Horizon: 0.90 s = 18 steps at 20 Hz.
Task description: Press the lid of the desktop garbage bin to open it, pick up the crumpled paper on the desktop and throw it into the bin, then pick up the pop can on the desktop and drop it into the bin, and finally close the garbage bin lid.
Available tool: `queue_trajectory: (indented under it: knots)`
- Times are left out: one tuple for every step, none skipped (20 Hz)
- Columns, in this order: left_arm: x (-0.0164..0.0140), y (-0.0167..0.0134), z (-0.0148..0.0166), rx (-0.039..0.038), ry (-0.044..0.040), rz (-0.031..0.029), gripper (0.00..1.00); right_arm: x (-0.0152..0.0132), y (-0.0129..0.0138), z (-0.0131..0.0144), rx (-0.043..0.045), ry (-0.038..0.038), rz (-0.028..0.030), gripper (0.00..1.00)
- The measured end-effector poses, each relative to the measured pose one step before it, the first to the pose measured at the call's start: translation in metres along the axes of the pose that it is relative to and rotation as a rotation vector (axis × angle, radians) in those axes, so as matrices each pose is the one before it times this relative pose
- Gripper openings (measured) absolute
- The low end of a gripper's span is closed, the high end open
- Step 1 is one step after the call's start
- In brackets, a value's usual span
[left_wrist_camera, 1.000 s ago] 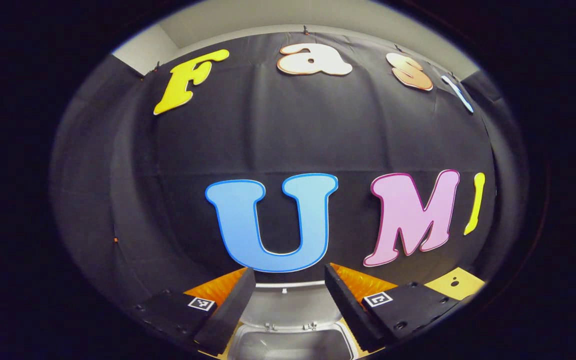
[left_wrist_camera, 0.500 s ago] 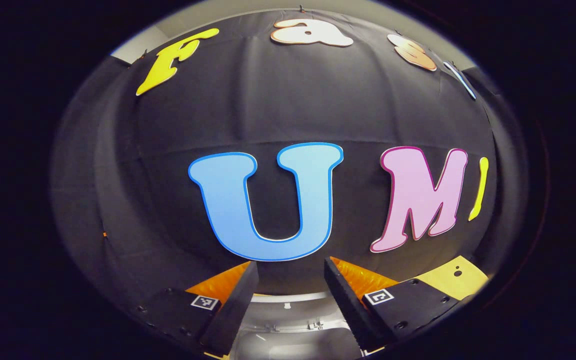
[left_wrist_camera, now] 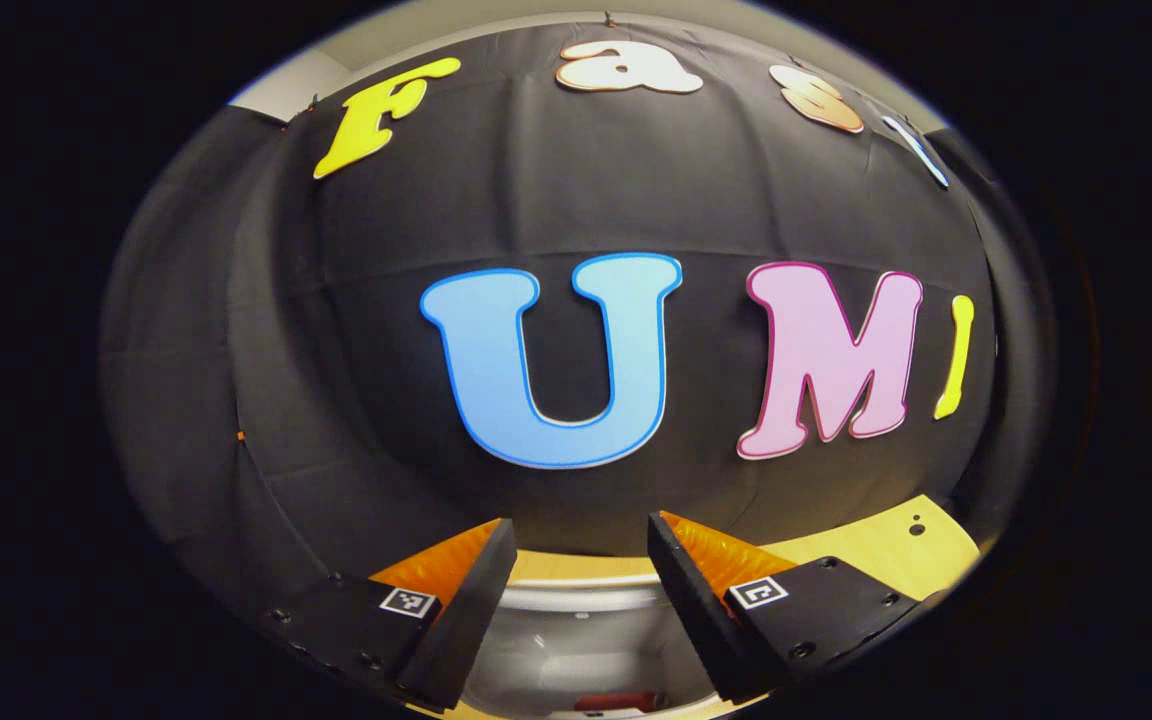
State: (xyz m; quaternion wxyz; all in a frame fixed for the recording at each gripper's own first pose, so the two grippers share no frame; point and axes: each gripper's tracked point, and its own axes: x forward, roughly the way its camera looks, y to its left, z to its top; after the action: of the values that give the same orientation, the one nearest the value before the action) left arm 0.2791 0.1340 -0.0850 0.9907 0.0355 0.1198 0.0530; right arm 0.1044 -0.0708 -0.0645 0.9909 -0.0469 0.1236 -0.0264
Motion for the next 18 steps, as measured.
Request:
queue_trajectory:
  knots:
    - [-0.00590, -0.00003, -0.00941, -0.00519, 0.00421, 0.00733, 0.91, -0.00023, 0.00382, 0.00030, 0.00035, -0.00030, 0.00484, 0.97]
    - [-0.00391, 0.00052, -0.00741, -0.00038, 0.00054, 0.00562, 0.91, 0.00013, 0.00299, -0.00032, 0.00088, 0.00132, 0.00679, 0.97]
    - [-0.00270, -0.00001, -0.01124, 0.00620, 0.01764, 0.00513, 0.91, -0.00027, 0.00315, -0.00185, 0.00000, 0.00298, 0.00614, 0.97]
    - [-0.00199, -0.00114, -0.01208, 0.00192, 0.02857, -0.00070, 0.91, 0.00105, 0.00274, -0.00098, -0.00286, 0.00162, 0.00653, 0.97]
    - [-0.00264, -0.00113, -0.00836, -0.00400, 0.01234, -0.00495, 0.91, 0.00005, 0.00146, -0.00056, -0.00398, 0.00074, 0.00228, 0.97]
    - [-0.00012, -0.00125, -0.00702, -0.00437, 0.01379, -0.00387, 0.93, 0.00092, 0.00055, -0.00098, 0.00016, 0.00247, 0.00135, 0.97]
    - [-0.00066, 0.00071, -0.00963, -0.00502, 0.02009, 0.00197, 0.93, 0.00028, 0.00164, 0.00004, 0.00545, -0.00050, 0.00323, 0.97]
    - [0.00003, -0.00064, -0.00707, -0.00923, 0.01630, 0.00093, 0.93, 0.00020, 0.00152, -0.00006, 0.00506, 0.00073, 0.00279, 0.97]
    - [0.00037, -0.00129, -0.00896, -0.00500, 0.00341, 0.00064, 0.93, 0.00104, 0.00126, -0.00105, -0.00023, 0.00285, 0.00178, 0.97]
    - [0.00083, -0.00096, -0.00483, 0.00996, 0.00647, 0.00126, 0.94, 0.00034, -0.00037, -0.00097, -0.00365, 0.00300, 0.00140, 0.97]
    - [0.00148, -0.00158, -0.00694, 0.01537, 0.01323, -0.00002, 0.95, -0.00017, -0.00013, 0.00115, -0.00376, -0.00240, 0.00175, 0.97]
    - [0.00083, -0.00150, -0.00454, 0.00918, 0.00638, -0.00582, 0.95, 0.00091, -0.00041, 0.00024, -0.00328, 0.00033, -0.00092, 0.97]
    - [-0.00043, -0.00025, -0.00607, 0.00055, 0.01219, 0.00038, 0.95, -0.00005, -0.00062, -0.00116, 0.00052, 0.00172, -0.00121, 0.97]
    - [-0.00021, 0.00035, -0.00608, -0.01713, 0.01666, 0.00071, 0.94, -0.00007, -0.00017, -0.00119, 0.00447, 0.00126, -0.00075, 0.97]
    - [-0.00087, -0.00095, -0.00354, -0.02376, 0.00744, -0.00242, 0.94, 0.00059, 0.00035, -0.00004, 0.00510, -0.00140, -0.00088, 0.97]
    - [-0.00009, -0.00096, -0.00435, -0.01848, 0.00864, 0.00020, 0.94, 0.00083, 0.00001, 0.00013, 0.00350, 0.00105, -0.00159, 0.97]
    - [0.00092, -0.00050, -0.00604, -0.00607, 0.01092, 0.00009, 0.94, 0.00161, -0.00016, -0.00238, 0.00248, 0.00503, 0.00052, 0.97]
    - [0.00118, -0.00049, -0.00617, 0.00452, 0.01304, 0.00042, 0.94, 0.00129, 0.00061, -0.00156, 0.00076, 0.00556, 0.00332, 0.97]
